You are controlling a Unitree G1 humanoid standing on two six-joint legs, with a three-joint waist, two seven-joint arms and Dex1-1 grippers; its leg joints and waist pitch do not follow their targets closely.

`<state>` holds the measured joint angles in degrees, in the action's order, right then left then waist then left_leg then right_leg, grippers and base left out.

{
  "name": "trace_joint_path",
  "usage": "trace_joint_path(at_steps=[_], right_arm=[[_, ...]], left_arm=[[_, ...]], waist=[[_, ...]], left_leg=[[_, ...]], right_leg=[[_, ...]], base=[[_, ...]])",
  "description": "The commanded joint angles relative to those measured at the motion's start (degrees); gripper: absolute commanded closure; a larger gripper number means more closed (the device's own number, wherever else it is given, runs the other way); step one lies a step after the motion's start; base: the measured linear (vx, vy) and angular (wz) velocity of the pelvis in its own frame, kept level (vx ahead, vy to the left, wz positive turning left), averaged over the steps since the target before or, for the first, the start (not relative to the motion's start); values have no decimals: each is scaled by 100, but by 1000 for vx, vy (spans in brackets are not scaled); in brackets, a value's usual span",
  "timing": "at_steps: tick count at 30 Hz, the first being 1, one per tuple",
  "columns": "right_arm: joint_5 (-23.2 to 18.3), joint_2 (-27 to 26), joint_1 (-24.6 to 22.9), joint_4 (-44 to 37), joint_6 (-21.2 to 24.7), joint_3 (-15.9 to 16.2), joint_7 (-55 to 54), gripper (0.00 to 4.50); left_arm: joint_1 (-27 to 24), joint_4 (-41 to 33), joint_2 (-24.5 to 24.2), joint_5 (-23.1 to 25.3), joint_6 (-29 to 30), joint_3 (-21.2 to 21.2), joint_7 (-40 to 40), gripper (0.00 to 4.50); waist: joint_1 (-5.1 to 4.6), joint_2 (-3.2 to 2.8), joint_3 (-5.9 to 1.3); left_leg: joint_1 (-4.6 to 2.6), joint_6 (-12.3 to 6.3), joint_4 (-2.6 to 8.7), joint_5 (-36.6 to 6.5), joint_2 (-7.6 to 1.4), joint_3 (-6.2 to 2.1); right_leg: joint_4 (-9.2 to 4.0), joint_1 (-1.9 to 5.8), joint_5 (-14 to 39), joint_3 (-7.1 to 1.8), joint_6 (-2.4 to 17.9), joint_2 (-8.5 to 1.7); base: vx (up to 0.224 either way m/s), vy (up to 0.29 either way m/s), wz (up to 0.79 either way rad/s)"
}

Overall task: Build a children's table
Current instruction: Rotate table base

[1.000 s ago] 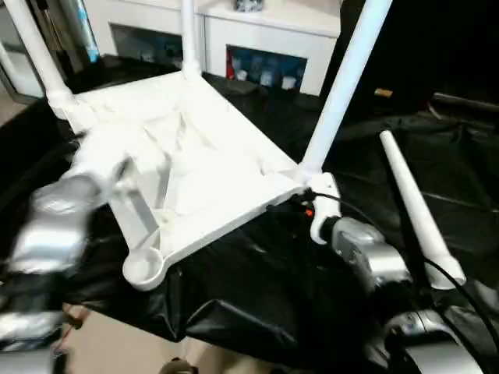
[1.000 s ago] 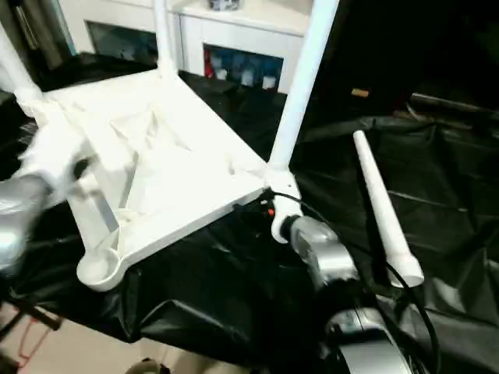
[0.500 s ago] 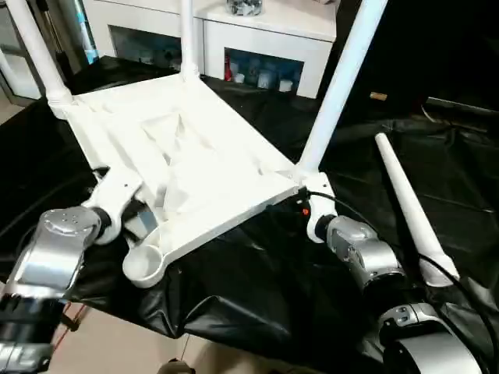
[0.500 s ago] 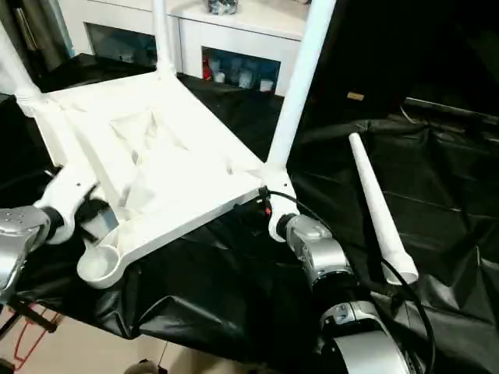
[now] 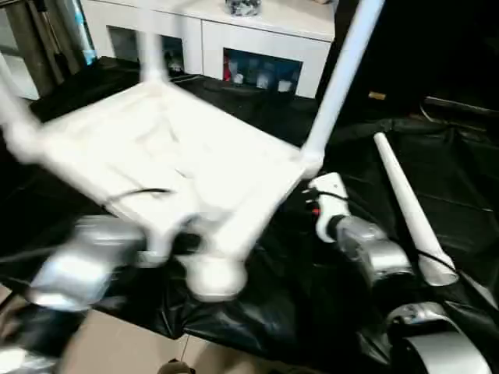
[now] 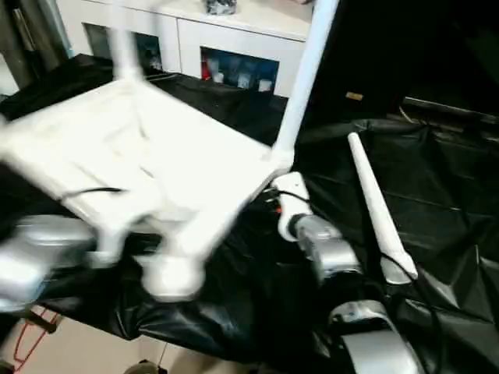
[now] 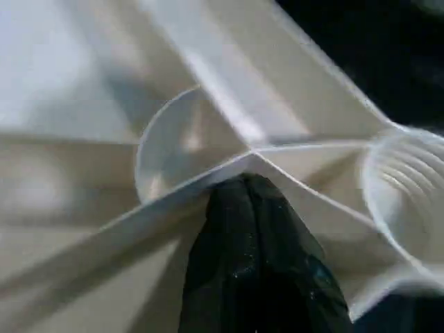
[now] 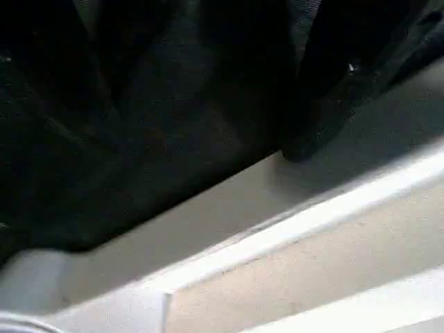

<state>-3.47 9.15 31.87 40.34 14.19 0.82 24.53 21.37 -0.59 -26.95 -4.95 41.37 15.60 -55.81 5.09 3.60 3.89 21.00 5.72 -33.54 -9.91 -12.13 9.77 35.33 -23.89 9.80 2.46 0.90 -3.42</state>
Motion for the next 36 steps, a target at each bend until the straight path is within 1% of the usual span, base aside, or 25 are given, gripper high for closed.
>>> trace_joint_path(at_steps=[1, 2, 3, 4, 5, 6, 8, 9, 12, 13, 14, 15, 16, 18, 20, 21, 22, 24, 25, 26, 27, 28, 31, 33, 36], right_arm=[[18, -7, -27, -327, 135, 20, -9, 46], [18, 12, -44, -370, 159, 11, -19, 46], [27, 164, -188, -734, 379, -85, -142, 46], [24, 221, -243, -873, 437, -127, -170, 46], [19, 250, -270, -943, 465, -146, -183, 46], [17, 332, -349, -1188, 652, -200, -255, 46], [17, 380, -386, -1329, 772, -222, -305, 46], [40, 431, -441, -1492, 842, -239, -348, 46], [134, 522, -516, -1766, 944, -259, -452, 46], [192, 563, -480, -1862, 1132, -344, -647, 46], [192, 563, -480, -1862, 1132, -344, -647, 46], [226, 625, -430, -2013, 1380, -455, -870, 46], [226, 625, -430, -2013, 1380, -455, -870, 46], [-205, 713, -301, -2418, 1874, -869, -861, 46], [-182, 808, -278, -2508, 2007, -926, -895, 30], [-64, 951, -249, -2554, 2177, -965, -985, 13], [-56, 959, -247, -2554, 2186, -967, -990, 13], [-8, 1021, -230, -2558, 2275, -999, -1050, 4], [7, 1076, -190, -2520, 2302, -1066, -1116, 0], [46, 1162, -108, -2414, 2281, -1158, -1245, 0], [72, 1261, 4, -2260, 2284, -1269, -1380, 0], [84, 1319, 71, -2184, 2316, -1338, -1462, 0], [71, 1593, 180, -2022, 2516, -1348, -1364, 0], [61, 1731, 244, -1860, 2580, -1338, -1282, 0], [55, 1865, 315, -1645, 2656, -1323, -1132, 0]], left_arm=[[162, 102, 224, -132, -255, 258, 21, 443], [186, 152, 272, -121, -294, 264, 54, 443], [362, 530, 597, -41, -543, 266, 284, 443], [430, 676, 706, -5, -644, 257, 379, 443], [466, 752, 760, 13, -696, 253, 427, 443], [562, 960, 861, 68, -856, 256, 502, 443], [622, 1102, 908, 108, -1023, 257, 531, 443], [685, 1280, 970, 164, -1196, 211, 650, 443], [788, 1560, 1046, 249, -1626, 135, 804, 443], [810, 1574, 1076, 200, -1772, 65, 801, 443], [810, 1574, 1076, 200, -1772, 65, 801, 443], [837, 1589, 1134, 114, -1977, -43, 813, 443], [837, 1589, 1134, 114, -1977, -43, 813, 443], [788, 1440, 1292, -94, -2376, -354, 1083, 443], [776, 1380, 1365, -229, -2361, -529, 1184, 448], [731, 1243, 1381, -330, -2351, -699, 1286, 416], [729, 1236, 1381, -332, -2351, -705, 1293, 416], [707, 1196, 1373, -323, -2386, -752, 1357, 406], [666, 1139, 1364, -323, -2373, -807, 1430, 383], [613, 1106, 1370, -251, -2380, -880, 1629, 383], [549, 1073, 1416, -235, -2318, -970, 1811, 373], [509, 1063, 1450, -237, -2292, -1023, 1921, 367], [380, 946, 1509, -88, -2226, -1074, 2281, 335], [348, 911, 1588, -19, -2294, -1180, 2606, 327], [350, 866, 1508, -55, -2365, -1106, 2400, 286]], waist=[[5, -110, -444], [4, -183, -444], [-27, -160, -429], [-24, -192, -430], [-15, -162, -442], [-12, -195, -441], [-23, -194, -447], [-35, -164, -438], [-41, -208, -453], [-43, -242, -448], [-56, -214, -456], [-46, -230, -463], [-47, -233, -465], [-49, -284, -459], [-45, -266, -455], [-39, -266, -463], [-37, -242, -465], [-37, -253, -464], [-42, -223, -463], [-48, -184, -468], [-58, -199, -468], [-53, -206, -463], [-56, -235, -461], [-46, -227, -468], [-24, -209, -476]], left_leg=[[-50, 162, 383, -886, -38, 34], [-64, 167, 376, -914, -32, 31], [-64, 123, 371, -1025, -16, 49], [-64, 130, 366, -1040, -15, 39], [-85, 113, 363, -1092, -23, 43], [-55, 107, 366, -1082, -18, 27], [-66, 99, 361, -1125, -21, 24], [-37, 75, 362, -1083, -4, 26], [-34, 62, 354, -1051, -9, 17], [-39, 56, 353, -1058, -6, 20], [-46, 65, 346, -1055, -7, 26], [-47, 69, 347, -984, -11, 20], [-47, 68, 341, -973, -14, 24], [-57, 48, 339, -1084, -14, 28], [-45, 24, 330, -1023, -8, 27], [-40, 20, 322, -982, -1, 29], [-44, 13, 325, -956, -8, 32], [-38, -13, 310, -908, 3, 43], [-35, -17, 314, -896, 0, 44], [-27, -36, 310, -865, 6, 50], [-28, -10, 311, -838, -9, 35], [-37, -17, 305, -858, -2, 47], [-41, -37, 292, -906, 2, 48], [-36, -75, 280, -880, 11, 53], [-26, -126, 275, -851, 15, 52]], right_leg=[[-327, 355, 568, -219, 1031, -322], [-324, 338, 549, -224, 1043, -321], [-381, 338, 645, -221, 1023, -295], [-376, 347, 677, -225, 1008, -299], [-388, 342, 770, -225, 983, -304], [-391, 365, 867, -226, 961, -314], [-408, 355, 990, -221, 922, -308], [-426, 371, 1066, -217, 870, -296], [-431, 367, 1196, -213, 802, -311], [-450, 351, 1221, -213, 799, -304], [-442, 353, 1184, -214, 825, -293], [-430, 358, 1102, -211, 852, -294], [-424, 353, 1053, -214, 872, -294], [-437, 357, 1013, -216, 908, -287], [-416, 369, 922, -210, 927, -281], [-405, 377, 957, -211, 924, -281], [-411, 372, 967, -212, 927, -286], [-419, 361, 1004, -214, 888, -279], [-419, 365, 1020, -212, 879, -280], [-422, 367, 1058, -209, 853, -280], [-396, 369, 1065, -204, 875, -291], [-418, 353, 1108, -204, 855, -281], [-417, 351, 1132, -207, 791, -262], [-426, 356, 1061, -201, 806, -259], [-425, 356, 1098, -196, 844, -272]], base=[[0, 0, 0], [0, 0, 0], [0, 0, 0], [0, 0, 0], [0, 0, 0], [0, 0, 0], [0, 0, 0], [0, 0, 0], [0, 0, 0], [0, 0, 0], [0, 0, 0], [0, 0, 0], [0, 0, 0], [0, 0, 0], [0, 0, 0], [0, 0, 0], [0, 0, 0], [0, 0, 0], [0, 0, 0], [0, 0, 0], [0, 0, 0], [0, 0, 0], [0, 0, 0], [0, 0, 0], [0, 0, 0]])
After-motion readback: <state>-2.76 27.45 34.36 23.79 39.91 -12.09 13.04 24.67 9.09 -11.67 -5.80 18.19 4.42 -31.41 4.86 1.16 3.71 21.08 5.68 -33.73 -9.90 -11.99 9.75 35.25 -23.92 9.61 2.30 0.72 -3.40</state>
